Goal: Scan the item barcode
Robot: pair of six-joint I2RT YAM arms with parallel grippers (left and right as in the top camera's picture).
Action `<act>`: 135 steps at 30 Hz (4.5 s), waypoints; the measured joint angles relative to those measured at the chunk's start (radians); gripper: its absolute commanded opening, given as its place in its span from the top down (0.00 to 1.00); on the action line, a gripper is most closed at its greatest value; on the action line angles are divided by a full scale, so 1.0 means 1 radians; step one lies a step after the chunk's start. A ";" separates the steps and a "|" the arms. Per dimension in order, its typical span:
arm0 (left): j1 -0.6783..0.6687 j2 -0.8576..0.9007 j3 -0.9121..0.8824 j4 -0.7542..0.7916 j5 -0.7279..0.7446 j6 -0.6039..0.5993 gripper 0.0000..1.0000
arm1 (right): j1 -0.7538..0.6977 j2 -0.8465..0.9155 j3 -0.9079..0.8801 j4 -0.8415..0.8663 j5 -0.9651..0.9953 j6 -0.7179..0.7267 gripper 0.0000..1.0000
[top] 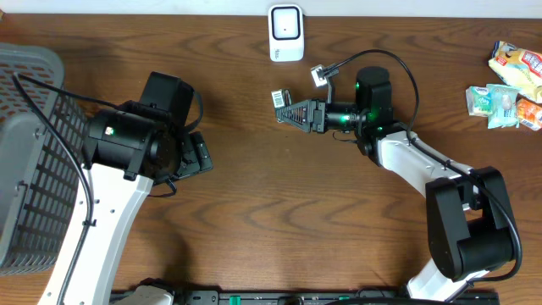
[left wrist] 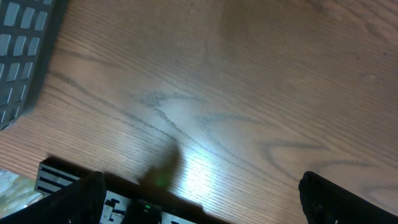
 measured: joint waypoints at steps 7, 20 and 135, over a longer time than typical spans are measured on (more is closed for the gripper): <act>0.000 0.000 0.000 0.000 0.000 0.000 0.02 | 0.000 0.000 0.000 0.036 0.000 -0.006 0.55; 0.000 0.000 0.000 0.000 0.000 0.000 0.02 | 0.001 0.000 0.000 0.033 -0.016 -0.011 0.54; 0.000 0.000 0.000 0.000 0.000 0.000 0.03 | 0.013 0.000 0.000 -0.640 0.147 -0.438 0.54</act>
